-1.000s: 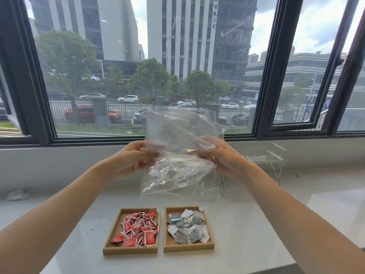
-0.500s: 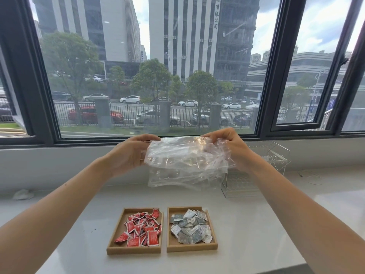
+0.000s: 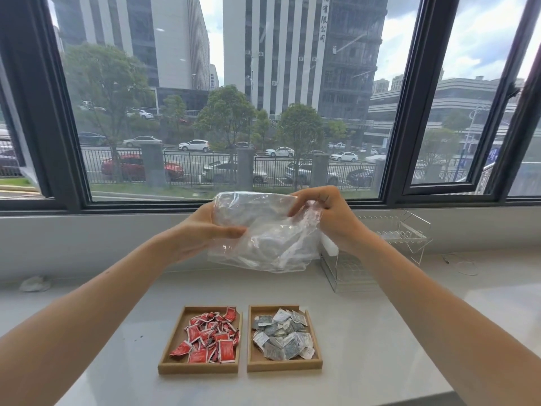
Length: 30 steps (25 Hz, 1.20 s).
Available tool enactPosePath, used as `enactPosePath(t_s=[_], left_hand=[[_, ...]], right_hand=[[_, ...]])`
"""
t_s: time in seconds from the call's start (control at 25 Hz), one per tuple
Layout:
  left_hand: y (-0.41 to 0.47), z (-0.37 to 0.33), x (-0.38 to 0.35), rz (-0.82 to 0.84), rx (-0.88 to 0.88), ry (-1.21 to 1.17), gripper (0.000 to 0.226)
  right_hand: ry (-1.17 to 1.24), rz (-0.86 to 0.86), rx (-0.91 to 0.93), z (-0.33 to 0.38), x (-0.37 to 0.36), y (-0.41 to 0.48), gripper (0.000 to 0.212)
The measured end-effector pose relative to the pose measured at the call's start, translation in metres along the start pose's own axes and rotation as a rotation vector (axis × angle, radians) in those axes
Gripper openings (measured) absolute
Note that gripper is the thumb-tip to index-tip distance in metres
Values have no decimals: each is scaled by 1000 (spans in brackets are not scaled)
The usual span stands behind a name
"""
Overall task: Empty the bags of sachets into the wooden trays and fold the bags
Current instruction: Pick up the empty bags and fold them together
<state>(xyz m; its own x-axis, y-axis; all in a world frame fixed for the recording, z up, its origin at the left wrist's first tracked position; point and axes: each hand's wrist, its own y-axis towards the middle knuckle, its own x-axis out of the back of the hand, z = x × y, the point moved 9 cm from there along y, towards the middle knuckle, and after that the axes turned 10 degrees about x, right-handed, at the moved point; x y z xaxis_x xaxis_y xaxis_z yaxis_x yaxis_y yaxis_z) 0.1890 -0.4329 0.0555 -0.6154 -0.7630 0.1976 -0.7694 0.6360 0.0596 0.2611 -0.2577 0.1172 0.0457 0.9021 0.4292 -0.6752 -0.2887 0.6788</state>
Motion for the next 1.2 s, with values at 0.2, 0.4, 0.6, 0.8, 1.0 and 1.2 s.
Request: enactPosePath(t_s=[0.2,0.4,0.6,0.8,1.0,1.2], left_hand=[[-1,-1,16,-182,-94,-4,96],[2,-9,15,-339,-151,53,69],[6,-8,12,-364,-106,128,101],[11,15,4,-270,26,-108,97],[14,42,1,-320,138,173,119],[17,74,-29,-183,260,93,87]], right_hand=[[901,357,-251,13,-30,-24,71],[77,114,-383,-32,-5,-24,102],[17,21,-417,-49,5,-31,74],[-6,-196,-360,-56,17,-39,60],[149,-314,-444,-93,2,-67,55],[299,-332,-550,-121,-3,-102,61]])
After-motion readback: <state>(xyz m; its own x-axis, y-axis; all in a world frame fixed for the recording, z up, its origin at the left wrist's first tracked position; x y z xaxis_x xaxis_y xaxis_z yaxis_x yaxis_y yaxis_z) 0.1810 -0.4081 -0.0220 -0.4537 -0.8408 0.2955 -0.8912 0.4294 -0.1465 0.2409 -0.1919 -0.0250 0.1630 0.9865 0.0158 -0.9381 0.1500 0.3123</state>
